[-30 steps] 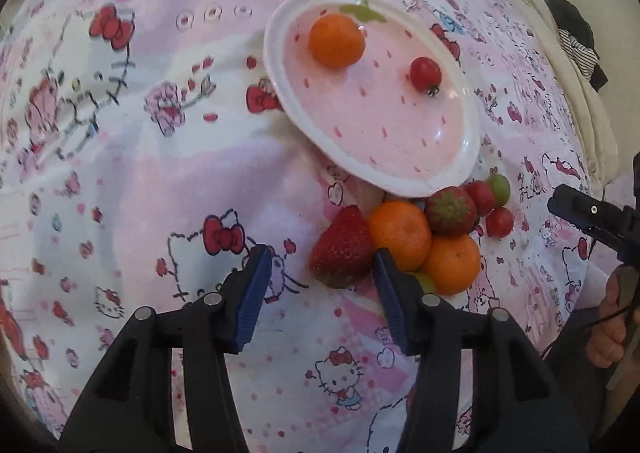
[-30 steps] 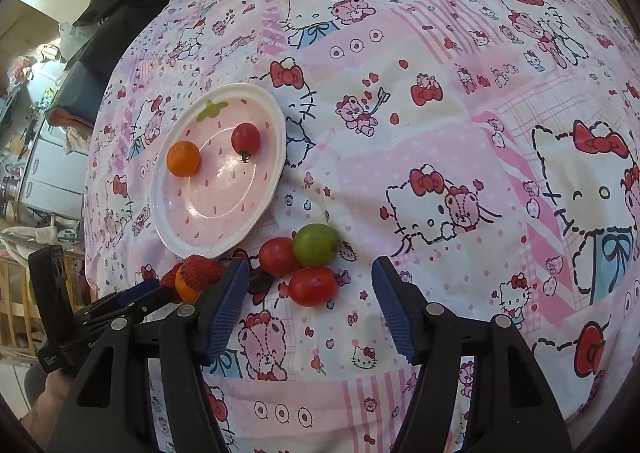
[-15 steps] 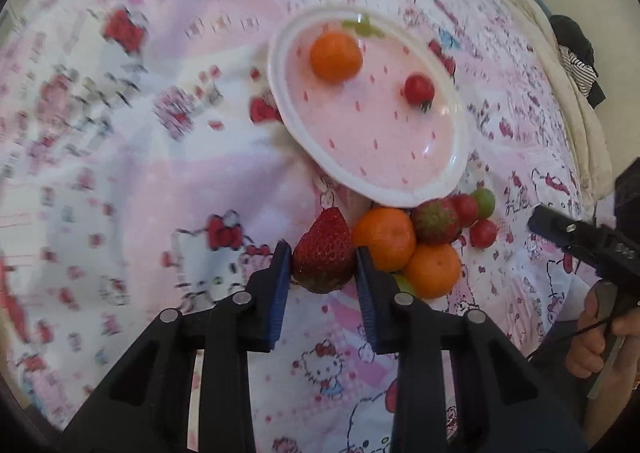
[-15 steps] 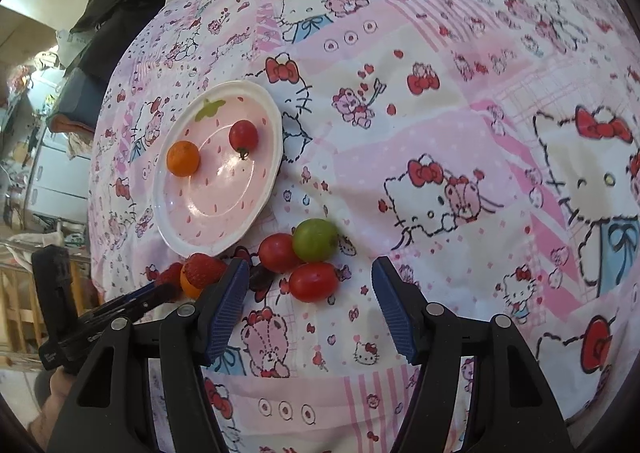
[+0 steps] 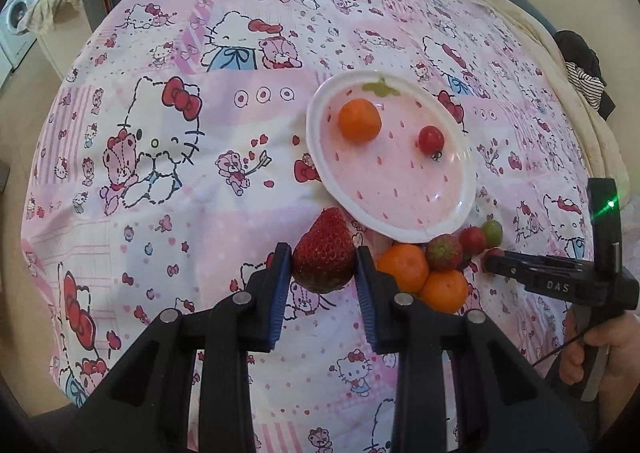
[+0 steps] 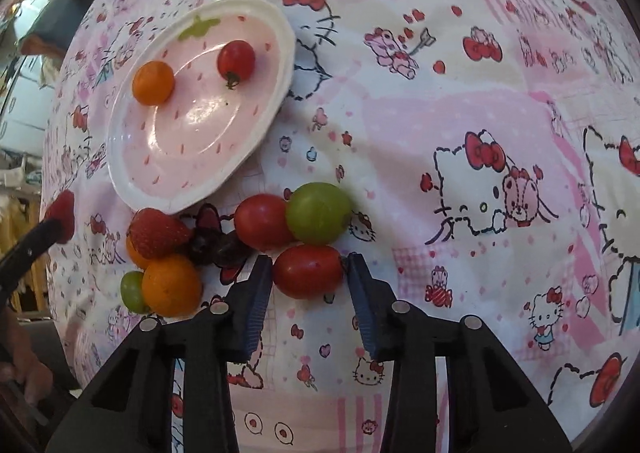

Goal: Organize fruits
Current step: 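Lift both fruits onto the plate and open both tools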

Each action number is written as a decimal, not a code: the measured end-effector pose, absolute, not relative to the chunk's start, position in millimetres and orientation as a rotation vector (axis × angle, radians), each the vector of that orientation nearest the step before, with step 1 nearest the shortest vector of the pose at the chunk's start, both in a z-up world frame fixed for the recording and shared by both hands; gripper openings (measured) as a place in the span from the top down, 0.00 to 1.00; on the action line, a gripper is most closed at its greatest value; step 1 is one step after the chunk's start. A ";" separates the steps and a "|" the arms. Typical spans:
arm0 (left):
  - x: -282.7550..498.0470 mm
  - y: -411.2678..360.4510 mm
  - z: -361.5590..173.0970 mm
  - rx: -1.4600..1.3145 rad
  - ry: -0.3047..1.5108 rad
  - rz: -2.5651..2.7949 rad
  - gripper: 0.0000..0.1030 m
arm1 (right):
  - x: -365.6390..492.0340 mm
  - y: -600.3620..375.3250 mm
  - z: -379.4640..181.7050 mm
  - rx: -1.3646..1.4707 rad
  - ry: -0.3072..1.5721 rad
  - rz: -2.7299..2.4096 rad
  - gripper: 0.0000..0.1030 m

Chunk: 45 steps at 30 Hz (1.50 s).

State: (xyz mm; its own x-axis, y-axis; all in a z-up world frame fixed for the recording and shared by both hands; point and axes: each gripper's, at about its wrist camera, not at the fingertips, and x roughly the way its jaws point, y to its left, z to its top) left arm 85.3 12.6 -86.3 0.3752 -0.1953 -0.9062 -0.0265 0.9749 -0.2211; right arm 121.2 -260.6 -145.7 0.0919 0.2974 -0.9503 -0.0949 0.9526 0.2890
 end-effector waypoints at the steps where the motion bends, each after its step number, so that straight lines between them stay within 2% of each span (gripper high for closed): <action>1: 85.6 12.7 -85.1 -0.211 1.178 -0.108 0.73 | 119.5 -263.1 -143.7 0.182 1.449 0.296 0.63; 6: 83.9 15.2 -75.3 -0.186 1.128 -0.074 0.73 | 113.3 -285.4 -118.0 0.273 1.384 0.296 0.63; 10: 79.7 19.2 -59.2 -0.148 1.033 -0.015 0.73 | 113.9 -302.5 -87.5 0.364 1.259 0.278 0.63; 13: 81.6 22.3 -47.5 -0.128 0.965 0.019 0.73 | 120.4 -303.2 -67.5 0.389 1.165 0.274 0.63; 17: 93.6 25.6 -40.8 -0.121 0.941 0.012 0.73 | 138.7 -291.2 -56.8 0.383 1.129 0.330 0.63; 25: 136.0 9.6 -38.1 -0.007 0.953 -0.053 0.73 | 178.7 -256.7 -66.8 0.315 1.145 0.405 0.63; 30: 161.4 -14.2 -54.6 0.023 0.984 -0.118 0.73 | 204.8 -245.9 -80.8 0.288 1.156 0.425 0.63; 45: 165.1 -44.4 -104.0 0.079 1.105 -0.189 0.73 | 248.6 -221.3 -127.2 0.254 1.247 0.434 0.62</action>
State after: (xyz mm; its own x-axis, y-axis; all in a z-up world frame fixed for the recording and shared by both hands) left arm 165.1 -44.4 -104.0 0.4354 -0.1127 -0.8932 0.1912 0.9811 -0.0306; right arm 248.6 -221.3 -127.2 0.2522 0.4501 -0.8566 -0.1785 0.8917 0.4160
